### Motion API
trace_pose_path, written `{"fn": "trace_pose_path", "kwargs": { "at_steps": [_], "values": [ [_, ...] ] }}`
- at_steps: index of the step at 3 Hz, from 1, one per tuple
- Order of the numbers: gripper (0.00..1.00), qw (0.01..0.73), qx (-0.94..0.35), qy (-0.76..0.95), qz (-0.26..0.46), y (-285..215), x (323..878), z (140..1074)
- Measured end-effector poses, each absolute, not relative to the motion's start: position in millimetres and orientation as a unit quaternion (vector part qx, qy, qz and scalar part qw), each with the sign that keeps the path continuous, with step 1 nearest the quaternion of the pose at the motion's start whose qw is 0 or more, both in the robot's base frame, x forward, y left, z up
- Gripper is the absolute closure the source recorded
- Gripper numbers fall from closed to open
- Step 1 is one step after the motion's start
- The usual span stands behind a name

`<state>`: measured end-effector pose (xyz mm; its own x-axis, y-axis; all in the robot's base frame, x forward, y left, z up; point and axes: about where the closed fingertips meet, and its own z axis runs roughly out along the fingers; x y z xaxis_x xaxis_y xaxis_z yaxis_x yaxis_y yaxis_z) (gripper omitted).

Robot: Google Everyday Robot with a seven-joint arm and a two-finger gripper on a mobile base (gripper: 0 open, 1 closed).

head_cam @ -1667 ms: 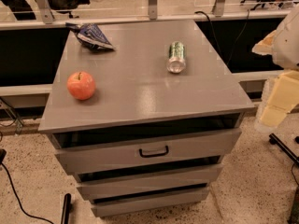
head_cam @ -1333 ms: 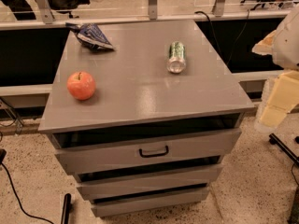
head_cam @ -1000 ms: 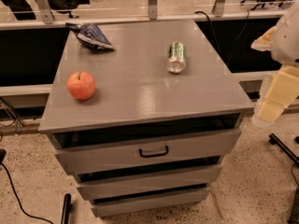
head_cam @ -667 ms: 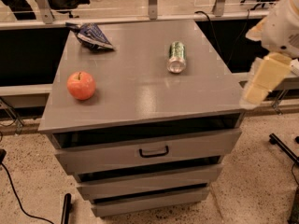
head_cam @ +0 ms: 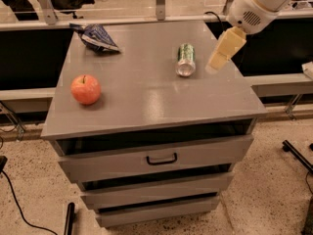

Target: Place green can upright

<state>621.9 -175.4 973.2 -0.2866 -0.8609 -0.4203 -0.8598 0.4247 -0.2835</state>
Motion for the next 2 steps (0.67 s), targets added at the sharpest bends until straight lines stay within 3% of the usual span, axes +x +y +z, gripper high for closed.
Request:
{"fn": "trace_pose_path", "kwargs": {
  "at_steps": [2],
  "values": [
    [0.00, 0.279, -0.442, 0.852, 0.036, -132.5, 703.8, 941.0]
  ]
}}
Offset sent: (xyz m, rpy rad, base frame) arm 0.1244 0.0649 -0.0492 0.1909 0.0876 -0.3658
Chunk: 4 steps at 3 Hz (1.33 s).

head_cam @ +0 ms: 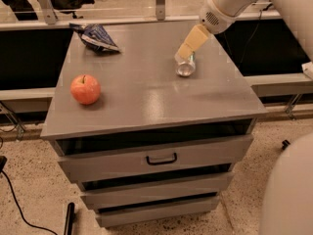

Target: Place green can upright

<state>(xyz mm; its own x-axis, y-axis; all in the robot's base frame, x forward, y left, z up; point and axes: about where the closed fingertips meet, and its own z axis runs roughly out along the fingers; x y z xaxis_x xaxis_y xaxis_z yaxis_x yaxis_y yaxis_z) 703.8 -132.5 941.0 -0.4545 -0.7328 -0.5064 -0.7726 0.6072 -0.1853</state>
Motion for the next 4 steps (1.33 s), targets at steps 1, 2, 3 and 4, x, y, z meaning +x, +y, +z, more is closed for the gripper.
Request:
{"fn": "trace_pose_path", "kwargs": {
  "at_steps": [1, 2, 3, 4],
  "values": [
    [0.00, 0.255, -0.383, 0.888, 0.023, -116.7, 728.4, 923.9],
    [0.00, 0.220, -0.306, 0.926, 0.012, -108.0, 745.9, 908.6],
    [0.00, 0.183, -0.222, 0.957, 0.032, -102.5, 750.7, 894.9],
    [0.00, 0.164, -0.149, 0.972, 0.074, -101.2, 749.8, 880.6]
  ]
}}
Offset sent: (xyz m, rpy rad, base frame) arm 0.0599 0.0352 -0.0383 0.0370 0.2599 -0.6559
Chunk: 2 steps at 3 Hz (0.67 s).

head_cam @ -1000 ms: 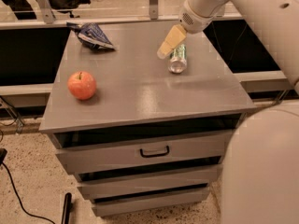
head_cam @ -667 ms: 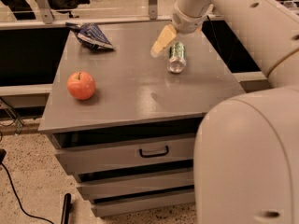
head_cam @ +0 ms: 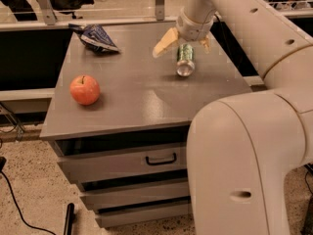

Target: Place green can upright

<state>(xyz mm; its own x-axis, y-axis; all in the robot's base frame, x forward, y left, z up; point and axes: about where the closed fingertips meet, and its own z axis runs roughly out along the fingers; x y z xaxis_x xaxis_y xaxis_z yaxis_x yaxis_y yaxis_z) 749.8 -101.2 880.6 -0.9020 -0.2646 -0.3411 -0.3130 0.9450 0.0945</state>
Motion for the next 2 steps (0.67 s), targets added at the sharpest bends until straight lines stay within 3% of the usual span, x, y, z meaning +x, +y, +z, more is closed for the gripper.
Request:
{"fn": "trace_pose_path", "kwargs": {
  "at_steps": [2],
  "values": [
    [0.00, 0.158, -0.128, 0.977, 0.069, -100.5, 752.0, 873.1]
  ]
}}
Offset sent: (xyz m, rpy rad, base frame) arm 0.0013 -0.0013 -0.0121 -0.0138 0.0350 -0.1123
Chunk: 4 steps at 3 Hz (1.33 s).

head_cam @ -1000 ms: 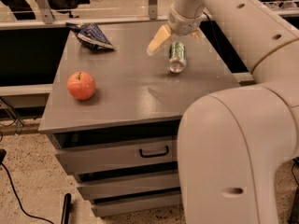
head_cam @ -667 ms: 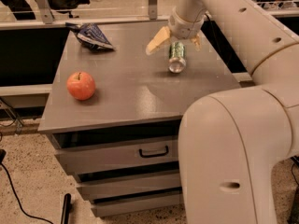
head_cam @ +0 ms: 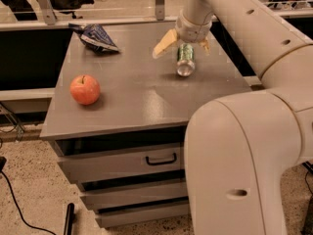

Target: Place green can upright

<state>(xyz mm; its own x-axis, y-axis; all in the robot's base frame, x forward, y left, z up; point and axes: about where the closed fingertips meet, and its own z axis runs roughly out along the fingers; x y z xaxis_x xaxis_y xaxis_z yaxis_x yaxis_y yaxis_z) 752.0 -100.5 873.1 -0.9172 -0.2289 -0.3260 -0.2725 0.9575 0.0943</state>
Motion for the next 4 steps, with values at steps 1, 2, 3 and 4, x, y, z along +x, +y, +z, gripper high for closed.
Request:
{"fn": "trace_pose_path", "kwargs": {
  "at_steps": [1, 2, 3, 4],
  "values": [
    [0.00, 0.163, -0.088, 0.981, 0.051, -97.5, 760.1, 863.4],
    [0.00, 0.182, -0.057, 0.981, 0.041, -96.4, 771.6, 859.1],
    [0.00, 0.184, -0.043, 0.981, 0.035, -98.8, 781.6, 852.2],
    [0.00, 0.178, -0.040, 0.983, 0.025, -105.5, 787.3, 852.7]
  ]
}}
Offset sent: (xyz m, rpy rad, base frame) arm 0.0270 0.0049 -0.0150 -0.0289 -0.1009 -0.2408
